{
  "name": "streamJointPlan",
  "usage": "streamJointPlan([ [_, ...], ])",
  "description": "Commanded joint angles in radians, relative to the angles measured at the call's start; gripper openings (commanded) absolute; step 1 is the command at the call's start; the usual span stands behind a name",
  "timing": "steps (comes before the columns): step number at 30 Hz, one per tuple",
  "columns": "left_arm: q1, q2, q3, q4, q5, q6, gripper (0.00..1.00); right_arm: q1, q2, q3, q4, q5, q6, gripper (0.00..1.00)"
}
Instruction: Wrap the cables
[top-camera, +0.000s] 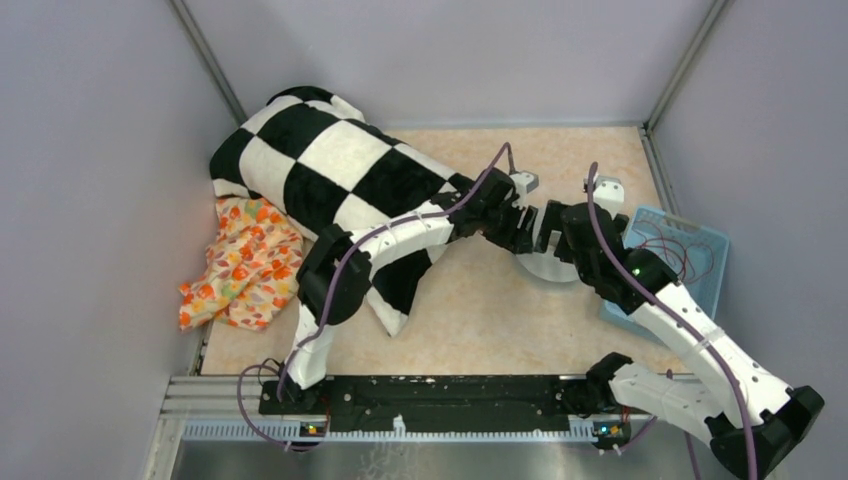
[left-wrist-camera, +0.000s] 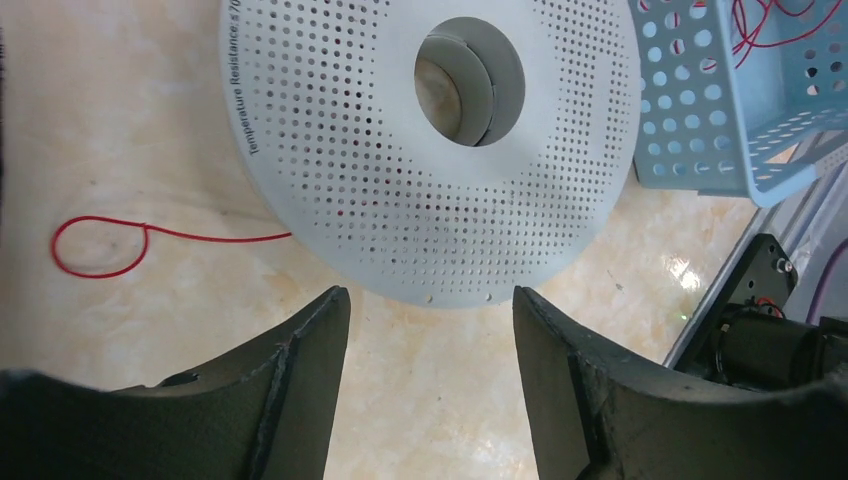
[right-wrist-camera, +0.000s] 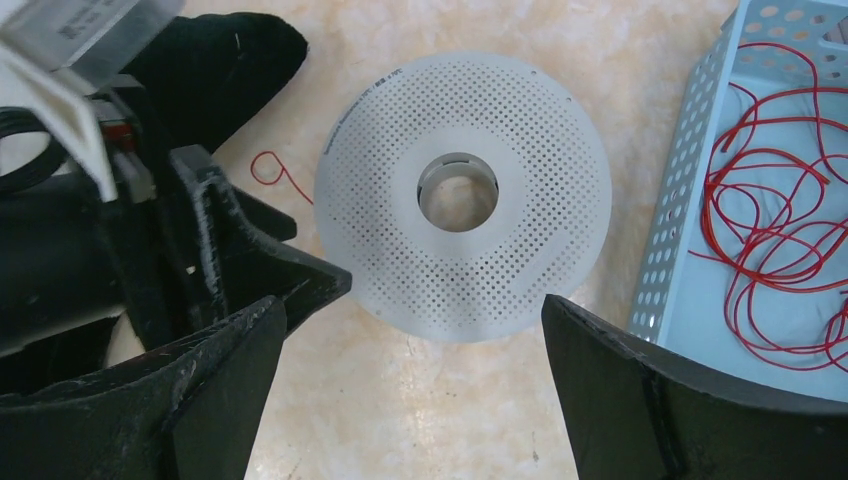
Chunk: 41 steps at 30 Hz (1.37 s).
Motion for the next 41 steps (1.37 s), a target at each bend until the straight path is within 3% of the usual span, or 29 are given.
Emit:
streamJointPlan([
  [1,0.031,-0.144,0.014,-0.021,0.015,0.066,0.68,-0.006,0.056,0.111,-0.053,0.034,0.049,0.99],
  [11,0.128,-0.376,-0.18,-0.108,0.038,0.089,0.68,-0.006,0.029,0.143,-0.039,0.023,-0.002,0.99],
  [19,0.134,-0.445,-0.268,-0.168,0.002,0.079,0.68,-0.007,0.058,0.131,-0.067,0.015,0.023,0.99],
  [24,0.14,-0.504,-0.282,-0.147,-0.023,0.082,0.68,-0.006,0.06,0.132,-0.065,0.011,0.025,0.99],
  [30,0.147,-0.609,-0.399,0.019,-0.014,0.065,0.69,-0.006,0.063,0.128,-0.052,0.008,0.018,0.99],
  [37,0.155,-0.684,-0.403,0.026,-0.063,0.093,0.69,-0.007,0.076,0.129,-0.028,-0.003,0.011,0.99],
  [41,0.163,-0.732,-0.42,0.038,-0.109,0.095,0.77,-0.006,0.086,0.136,-0.009,-0.005,-0.001,0.99],
])
